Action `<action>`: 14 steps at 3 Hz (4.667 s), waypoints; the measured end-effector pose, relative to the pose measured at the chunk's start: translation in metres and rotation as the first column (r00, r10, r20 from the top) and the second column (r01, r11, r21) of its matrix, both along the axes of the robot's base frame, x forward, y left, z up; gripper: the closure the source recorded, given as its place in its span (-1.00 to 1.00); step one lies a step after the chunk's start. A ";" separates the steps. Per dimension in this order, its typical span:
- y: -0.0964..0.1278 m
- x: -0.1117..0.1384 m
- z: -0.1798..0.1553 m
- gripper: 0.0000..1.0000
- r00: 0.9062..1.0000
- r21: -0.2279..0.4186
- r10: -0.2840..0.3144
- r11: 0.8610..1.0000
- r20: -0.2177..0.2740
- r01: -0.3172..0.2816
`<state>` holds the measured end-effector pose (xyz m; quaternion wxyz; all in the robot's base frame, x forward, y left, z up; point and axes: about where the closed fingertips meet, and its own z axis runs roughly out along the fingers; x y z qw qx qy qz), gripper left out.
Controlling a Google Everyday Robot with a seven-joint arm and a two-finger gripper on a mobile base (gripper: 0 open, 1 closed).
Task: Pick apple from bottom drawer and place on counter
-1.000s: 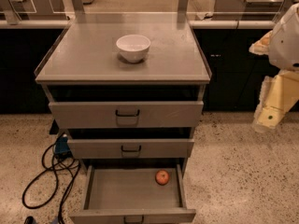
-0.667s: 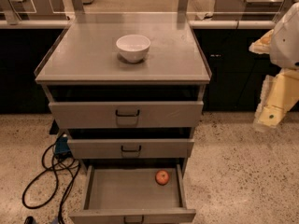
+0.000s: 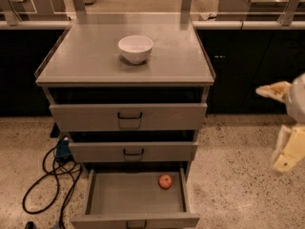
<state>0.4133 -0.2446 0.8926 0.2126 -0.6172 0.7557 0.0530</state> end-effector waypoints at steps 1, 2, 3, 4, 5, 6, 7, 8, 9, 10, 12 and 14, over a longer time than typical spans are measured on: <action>-0.012 -0.021 -0.109 -1.00 0.998 0.229 -0.017 0.973 -0.057 0.029; -0.017 -0.062 -0.208 -1.00 0.994 0.432 -0.029 0.899 -0.108 0.073; -0.030 -0.088 -0.300 -1.00 0.995 0.497 0.013 0.867 -0.099 0.038; -0.042 -0.091 -0.376 -1.00 0.991 0.533 0.080 0.846 -0.104 -0.012; -0.028 -0.100 -0.409 -1.00 0.986 0.585 0.085 0.811 -0.143 0.014; -0.028 -0.100 -0.409 -1.00 0.986 0.585 0.085 0.811 -0.143 0.014; 0.001 -0.075 -0.412 -1.00 0.972 0.661 0.211 0.745 -0.105 -0.090; 0.064 -0.025 -0.402 -1.00 0.927 0.723 0.372 0.654 -0.048 -0.225; 0.107 0.012 -0.383 -1.00 0.923 0.653 0.384 0.708 -0.038 -0.268; 0.106 0.027 -0.386 -1.00 0.946 0.620 0.323 0.749 -0.030 -0.236; 0.191 0.035 -0.389 -1.00 0.866 0.890 0.468 0.299 0.176 -0.343; 0.202 0.025 -0.410 -1.00 0.869 0.942 0.477 0.213 0.131 -0.259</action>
Offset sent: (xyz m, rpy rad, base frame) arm -0.1203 -0.0517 -0.3930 0.7492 0.1112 0.1377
